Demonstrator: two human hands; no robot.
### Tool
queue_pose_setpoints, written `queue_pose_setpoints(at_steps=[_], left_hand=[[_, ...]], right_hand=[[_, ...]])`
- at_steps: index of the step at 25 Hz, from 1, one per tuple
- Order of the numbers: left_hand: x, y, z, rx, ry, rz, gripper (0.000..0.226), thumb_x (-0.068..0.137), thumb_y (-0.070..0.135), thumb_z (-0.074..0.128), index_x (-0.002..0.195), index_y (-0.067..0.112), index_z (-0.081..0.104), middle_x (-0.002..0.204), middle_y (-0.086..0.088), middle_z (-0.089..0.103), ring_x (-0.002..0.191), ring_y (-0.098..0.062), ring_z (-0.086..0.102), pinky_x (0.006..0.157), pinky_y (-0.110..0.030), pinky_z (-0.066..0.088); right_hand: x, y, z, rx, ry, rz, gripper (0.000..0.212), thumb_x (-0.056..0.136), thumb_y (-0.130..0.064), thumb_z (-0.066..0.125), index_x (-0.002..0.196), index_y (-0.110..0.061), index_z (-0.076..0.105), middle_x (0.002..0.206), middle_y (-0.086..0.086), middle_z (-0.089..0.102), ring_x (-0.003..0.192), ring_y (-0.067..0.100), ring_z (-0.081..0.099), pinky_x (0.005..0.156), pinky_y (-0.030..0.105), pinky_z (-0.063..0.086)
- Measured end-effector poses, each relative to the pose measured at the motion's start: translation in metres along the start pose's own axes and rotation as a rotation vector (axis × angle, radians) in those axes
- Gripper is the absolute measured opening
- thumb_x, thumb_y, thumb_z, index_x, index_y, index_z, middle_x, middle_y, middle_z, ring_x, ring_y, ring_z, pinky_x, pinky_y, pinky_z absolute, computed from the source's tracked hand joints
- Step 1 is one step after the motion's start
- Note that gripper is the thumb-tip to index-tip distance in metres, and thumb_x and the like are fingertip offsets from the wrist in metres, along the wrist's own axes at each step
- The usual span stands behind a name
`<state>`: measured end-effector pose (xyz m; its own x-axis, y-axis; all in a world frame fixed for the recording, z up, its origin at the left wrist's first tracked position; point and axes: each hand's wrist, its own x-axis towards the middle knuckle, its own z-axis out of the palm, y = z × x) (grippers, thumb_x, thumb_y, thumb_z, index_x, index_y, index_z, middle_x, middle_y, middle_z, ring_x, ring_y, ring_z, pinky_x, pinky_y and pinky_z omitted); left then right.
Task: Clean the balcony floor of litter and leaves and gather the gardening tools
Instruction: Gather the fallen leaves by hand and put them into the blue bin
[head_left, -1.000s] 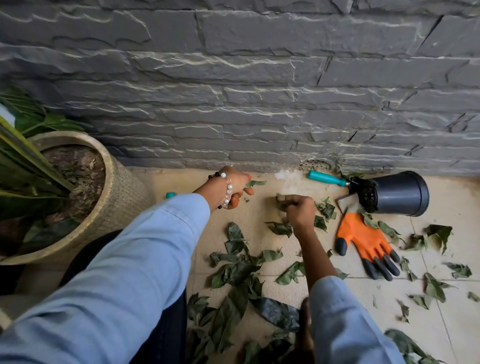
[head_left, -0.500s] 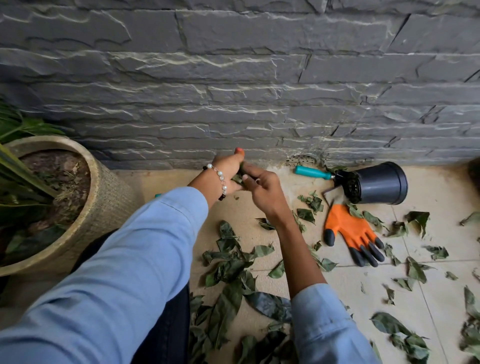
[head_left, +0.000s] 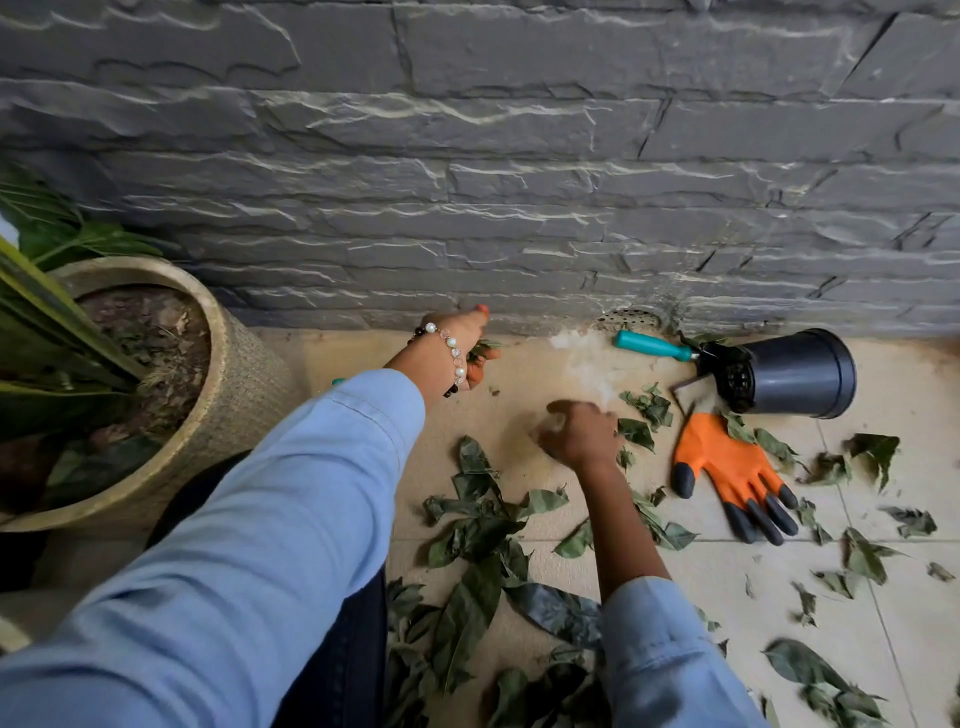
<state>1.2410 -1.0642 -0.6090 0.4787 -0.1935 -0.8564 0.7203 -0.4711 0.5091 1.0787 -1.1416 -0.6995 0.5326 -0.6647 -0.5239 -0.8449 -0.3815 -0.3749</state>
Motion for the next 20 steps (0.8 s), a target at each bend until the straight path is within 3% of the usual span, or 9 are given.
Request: queue_pose_setpoints(at_steps=[2,4,7,9,12,14,16,17,20], left_hand=[[-0.004,-0.007,0.010,0.093,-0.077,0.010,0.039,0.091,0.042,0.062,0.070,0.013,0.047,0.064,-0.006,0.056,0.049,-0.013,0.034,0.039,-0.011,0.027],[-0.006,-0.012,0.018,0.176,-0.079,0.041,0.043,0.087,0.044,0.067,0.065,0.011,0.049,0.062,-0.004,0.050,0.050,-0.015,0.037,0.040,-0.014,0.033],[-0.007,-0.019,0.024,0.275,-0.084,0.101,0.039,0.087,0.044,0.066,0.074,0.008,0.060,0.066,-0.005,0.047,0.051,-0.018,0.043,0.042,-0.020,0.040],[-0.006,-0.025,0.030,0.345,-0.100,0.125,0.035,0.089,0.037,0.066,0.091,0.002,0.066,0.069,-0.007,0.049,0.050,-0.019,0.047,0.045,-0.023,0.045],[-0.009,-0.033,0.045,0.407,-0.109,0.152,0.029,0.092,0.017,0.062,0.112,-0.005,0.062,0.081,-0.015,0.059,0.055,-0.024,0.053,0.044,-0.025,0.049],[-0.018,-0.034,0.056,0.374,-0.157,0.137,0.025,0.093,0.009,0.056,0.115,-0.004,0.059,0.099,-0.020,0.062,0.070,-0.028,0.060,0.054,-0.036,0.057],[-0.029,-0.036,0.064,0.296,-0.316,0.081,0.019,0.098,0.010,0.046,0.109,-0.001,0.059,0.104,-0.021,0.064,0.079,-0.032,0.064,0.067,-0.048,0.057],[-0.036,-0.037,0.069,0.259,-0.359,0.056,0.021,0.100,0.012,0.042,0.106,0.002,0.060,0.102,-0.021,0.066,0.080,-0.032,0.066,0.070,-0.052,0.055],[-0.043,-0.037,0.083,0.108,-0.343,0.036,0.021,0.102,0.025,0.045,0.103,0.008,0.056,0.102,-0.018,0.066,0.080,-0.032,0.066,0.070,-0.058,0.053]], right_hand=[[-0.006,0.016,0.025,-0.159,-0.036,-0.059,0.029,0.090,-0.032,0.061,0.119,-0.029,0.062,0.129,0.005,0.053,0.127,0.035,0.038,0.105,0.047,0.034],[-0.011,0.026,0.043,-0.186,0.085,-0.198,0.024,0.095,-0.019,0.050,0.111,-0.020,0.068,0.119,0.008,0.061,0.118,0.033,0.048,0.097,0.038,0.042],[-0.013,0.036,0.033,-0.015,0.219,-0.189,0.025,0.090,-0.004,0.051,0.102,-0.010,0.073,0.100,0.011,0.071,0.095,0.027,0.065,0.082,0.031,0.051],[-0.017,0.034,0.009,0.508,0.256,-0.006,0.021,0.087,0.004,0.057,0.098,-0.004,0.073,0.096,0.014,0.073,0.083,0.023,0.069,0.077,0.029,0.055],[-0.033,0.016,-0.034,1.677,0.138,0.157,0.016,0.085,0.013,0.057,0.090,-0.001,0.064,0.083,0.011,0.070,0.071,0.016,0.070,0.069,0.028,0.059],[-0.037,0.008,-0.052,1.981,0.086,0.076,0.020,0.085,0.014,0.055,0.093,-0.004,0.058,0.077,0.008,0.070,0.072,0.017,0.069,0.070,0.030,0.059],[-0.039,0.000,-0.055,1.980,0.121,0.047,0.022,0.084,0.014,0.057,0.095,-0.005,0.057,0.078,0.009,0.069,0.075,0.020,0.067,0.069,0.034,0.060],[-0.041,-0.003,-0.053,1.850,0.198,0.036,0.021,0.083,0.014,0.058,0.091,-0.006,0.058,0.080,0.010,0.069,0.077,0.022,0.066,0.071,0.039,0.060],[-0.043,-0.003,-0.042,1.116,0.535,-0.107,0.028,0.078,0.011,0.057,0.089,-0.012,0.069,0.088,0.010,0.071,0.083,0.025,0.067,0.082,0.048,0.056]])
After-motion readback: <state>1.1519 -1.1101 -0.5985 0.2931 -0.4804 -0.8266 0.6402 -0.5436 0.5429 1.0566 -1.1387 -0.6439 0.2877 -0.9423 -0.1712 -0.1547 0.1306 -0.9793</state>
